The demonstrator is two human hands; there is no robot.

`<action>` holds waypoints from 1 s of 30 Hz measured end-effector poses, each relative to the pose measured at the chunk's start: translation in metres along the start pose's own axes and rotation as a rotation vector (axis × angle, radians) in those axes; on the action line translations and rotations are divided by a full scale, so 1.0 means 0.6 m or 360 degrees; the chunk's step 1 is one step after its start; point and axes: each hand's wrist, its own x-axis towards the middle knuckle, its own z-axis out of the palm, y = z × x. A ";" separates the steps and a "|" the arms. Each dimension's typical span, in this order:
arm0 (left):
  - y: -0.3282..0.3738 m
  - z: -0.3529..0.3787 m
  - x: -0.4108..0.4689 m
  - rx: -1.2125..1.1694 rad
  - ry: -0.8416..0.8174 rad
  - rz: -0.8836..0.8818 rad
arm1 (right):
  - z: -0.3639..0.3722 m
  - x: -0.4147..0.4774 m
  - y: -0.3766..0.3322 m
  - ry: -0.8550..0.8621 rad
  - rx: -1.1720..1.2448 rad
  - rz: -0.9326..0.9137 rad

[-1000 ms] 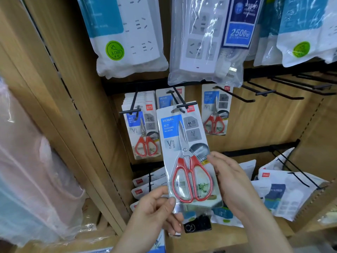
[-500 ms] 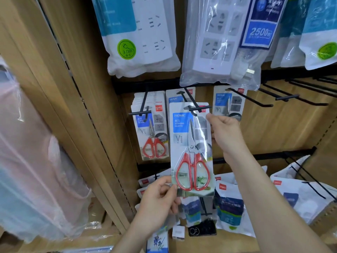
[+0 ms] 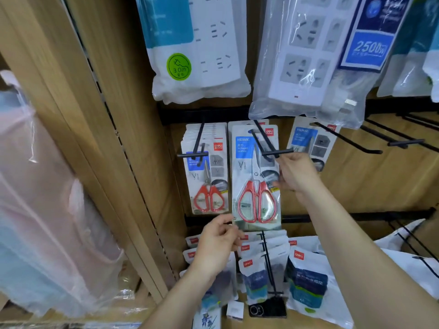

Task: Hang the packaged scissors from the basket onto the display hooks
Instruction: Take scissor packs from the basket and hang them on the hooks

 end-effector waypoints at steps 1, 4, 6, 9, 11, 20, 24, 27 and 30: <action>-0.001 -0.003 0.000 0.0030 0.0030 -0.0003 | 0.004 0.012 0.003 -0.0007 0.0045 0.0038; -0.004 -0.016 -0.010 0.0115 0.0104 0.0016 | 0.018 0.042 0.013 0.0021 0.0131 0.0047; -0.010 -0.026 -0.021 0.0167 0.0107 0.0041 | 0.023 0.053 0.019 0.0050 -0.0042 -0.0005; -0.019 -0.035 -0.041 0.0255 0.0095 0.0076 | 0.020 0.064 0.040 0.0118 -0.0119 -0.0047; -0.023 -0.039 -0.054 0.0291 0.0085 0.0081 | 0.008 0.054 0.057 0.0199 -0.0246 -0.0077; -0.051 -0.042 -0.102 0.0144 -0.0260 0.0043 | -0.058 -0.168 0.164 0.0232 0.0056 0.0254; -0.087 -0.030 -0.120 0.0154 -0.0535 0.0013 | -0.112 -0.302 0.232 0.0393 0.0091 0.0392; -0.121 -0.013 -0.136 0.0190 -0.0713 0.0025 | -0.153 -0.397 0.279 0.0580 0.0147 0.0519; -0.167 0.011 -0.154 0.0258 -0.0879 0.0046 | -0.183 -0.492 0.317 0.0787 0.0143 0.0616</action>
